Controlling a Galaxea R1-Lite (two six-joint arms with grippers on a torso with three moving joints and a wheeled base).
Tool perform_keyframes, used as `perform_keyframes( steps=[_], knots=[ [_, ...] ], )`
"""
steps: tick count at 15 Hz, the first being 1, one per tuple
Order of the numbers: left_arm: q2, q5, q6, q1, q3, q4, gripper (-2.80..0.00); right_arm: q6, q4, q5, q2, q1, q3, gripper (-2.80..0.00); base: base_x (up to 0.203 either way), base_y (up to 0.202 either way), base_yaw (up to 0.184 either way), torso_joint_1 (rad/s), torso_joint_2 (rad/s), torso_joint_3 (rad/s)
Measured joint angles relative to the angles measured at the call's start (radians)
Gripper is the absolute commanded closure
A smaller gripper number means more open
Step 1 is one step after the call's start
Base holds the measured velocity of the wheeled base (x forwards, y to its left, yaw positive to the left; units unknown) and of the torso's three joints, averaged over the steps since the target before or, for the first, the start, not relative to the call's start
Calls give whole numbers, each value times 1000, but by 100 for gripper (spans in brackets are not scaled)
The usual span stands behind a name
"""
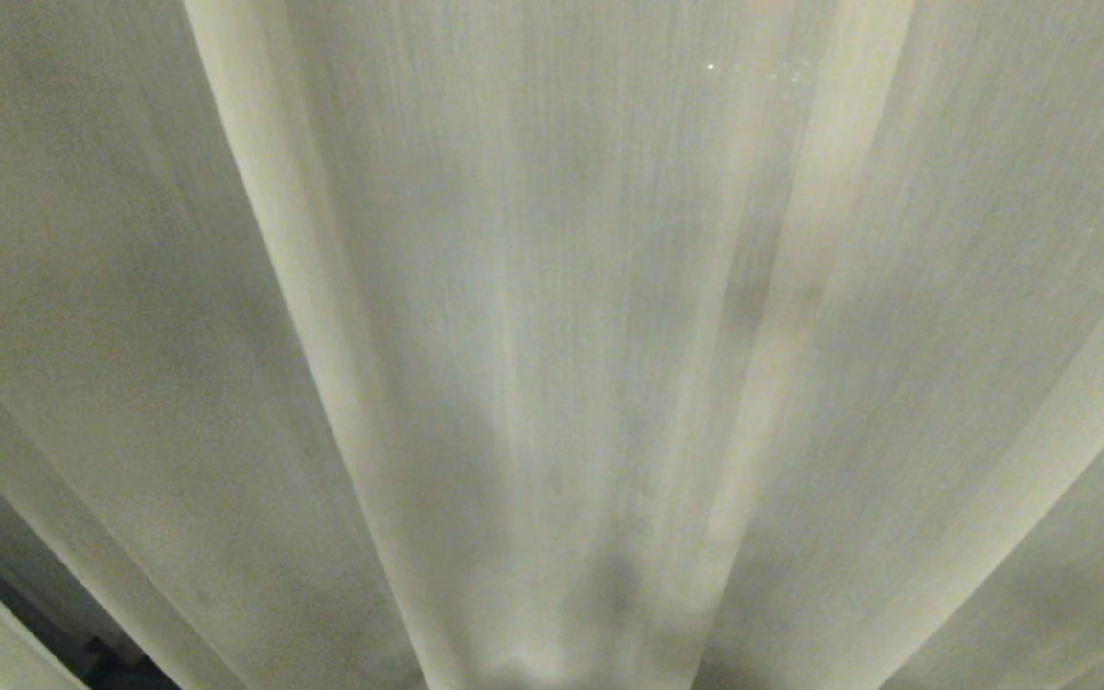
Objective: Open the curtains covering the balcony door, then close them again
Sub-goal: Close the outer curtains on both sides
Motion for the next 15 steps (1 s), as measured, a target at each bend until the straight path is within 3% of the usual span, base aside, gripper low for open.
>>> perform_keyframes(
  steps=[7,12,15],
  knots=[
    [66,-389,-8,-72,-125,34,0,0,0,0,0,0,0,0,0,0,0,0,0,0],
    [151,-402,-8,-100,-142,28,0,0,0,0,0,0,0,0,0,0,0,0,0,0],
    [215,-346,-7,-153,-153,2,0,0,0,0,0,0,0,0,0,0,0,0,0,0]
  ],
)
